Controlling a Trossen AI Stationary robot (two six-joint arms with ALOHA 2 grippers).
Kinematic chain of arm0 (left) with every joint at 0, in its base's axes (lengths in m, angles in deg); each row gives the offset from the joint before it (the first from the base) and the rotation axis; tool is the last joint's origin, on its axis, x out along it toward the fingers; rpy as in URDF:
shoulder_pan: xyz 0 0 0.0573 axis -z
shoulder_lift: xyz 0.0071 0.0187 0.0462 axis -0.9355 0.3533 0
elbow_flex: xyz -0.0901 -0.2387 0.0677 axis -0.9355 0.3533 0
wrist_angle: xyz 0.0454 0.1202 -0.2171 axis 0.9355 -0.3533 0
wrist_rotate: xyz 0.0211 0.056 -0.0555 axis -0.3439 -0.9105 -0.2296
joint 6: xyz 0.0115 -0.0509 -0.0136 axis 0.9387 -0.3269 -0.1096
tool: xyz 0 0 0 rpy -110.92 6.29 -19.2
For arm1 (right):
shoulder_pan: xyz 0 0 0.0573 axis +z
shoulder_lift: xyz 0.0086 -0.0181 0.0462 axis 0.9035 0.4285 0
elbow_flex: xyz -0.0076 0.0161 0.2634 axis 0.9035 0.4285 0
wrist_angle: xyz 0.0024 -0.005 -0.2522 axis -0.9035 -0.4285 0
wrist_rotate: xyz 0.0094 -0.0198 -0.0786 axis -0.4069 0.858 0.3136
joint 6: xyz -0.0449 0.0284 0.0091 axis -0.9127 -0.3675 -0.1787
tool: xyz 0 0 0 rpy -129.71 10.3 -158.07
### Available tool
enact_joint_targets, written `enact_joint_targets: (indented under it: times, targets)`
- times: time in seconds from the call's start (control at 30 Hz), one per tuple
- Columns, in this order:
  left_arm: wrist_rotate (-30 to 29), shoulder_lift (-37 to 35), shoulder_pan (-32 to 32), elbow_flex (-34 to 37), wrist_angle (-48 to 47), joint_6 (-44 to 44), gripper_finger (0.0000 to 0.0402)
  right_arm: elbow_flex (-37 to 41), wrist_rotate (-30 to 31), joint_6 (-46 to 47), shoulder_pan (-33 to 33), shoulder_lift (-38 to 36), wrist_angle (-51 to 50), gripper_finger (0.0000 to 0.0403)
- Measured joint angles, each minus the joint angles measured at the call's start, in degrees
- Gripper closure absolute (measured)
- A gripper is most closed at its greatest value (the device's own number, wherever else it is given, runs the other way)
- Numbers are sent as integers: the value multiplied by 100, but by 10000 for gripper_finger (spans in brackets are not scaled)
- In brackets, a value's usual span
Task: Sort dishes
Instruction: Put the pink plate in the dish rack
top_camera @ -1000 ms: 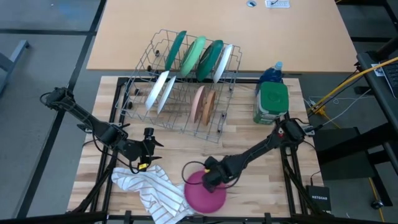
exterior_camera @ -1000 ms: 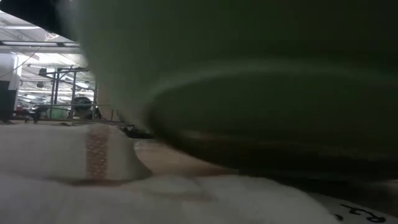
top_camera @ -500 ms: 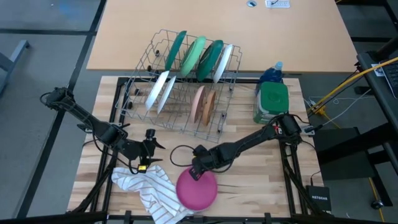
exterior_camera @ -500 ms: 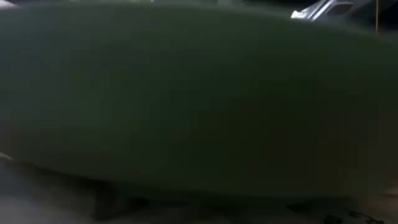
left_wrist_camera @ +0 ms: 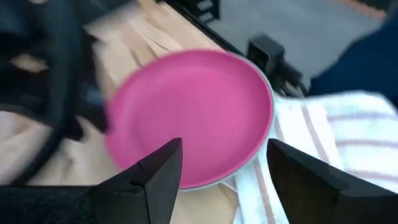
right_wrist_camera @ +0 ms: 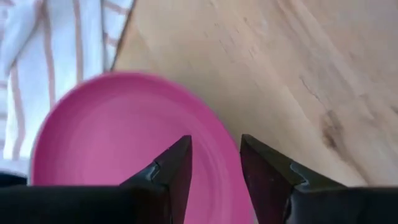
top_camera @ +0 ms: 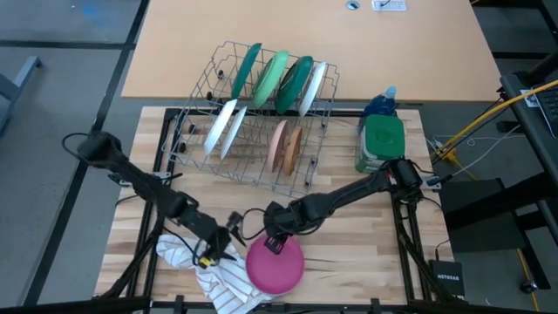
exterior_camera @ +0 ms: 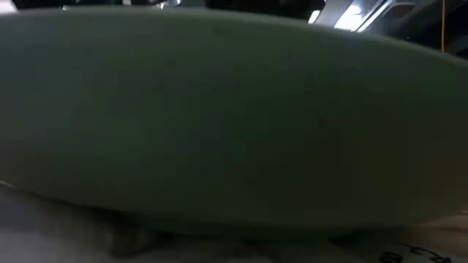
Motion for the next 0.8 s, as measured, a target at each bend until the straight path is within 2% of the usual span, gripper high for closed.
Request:
enact_joint_targets:
  times: [0.27, 0.47, 0.6, 0.8]
  targets:
    - [181, 1258, -4, -267, 233, 1006, 179, -688, -154, -152, 230, -8, -1482, 262]
    - [186, 1830, -4, -693, 135, 2050, 179, -734, -156, -154, 522, -8, -1514, 262]
    - [179, 2162, -4, -968, -297, 2716, 179, -734, -156, -4, 709, -8, -1504, 262]
    - [183, 2390, -13, -1333, -863, 3166, 180, -734, -154, 186, 951, -8, -1495, 262]
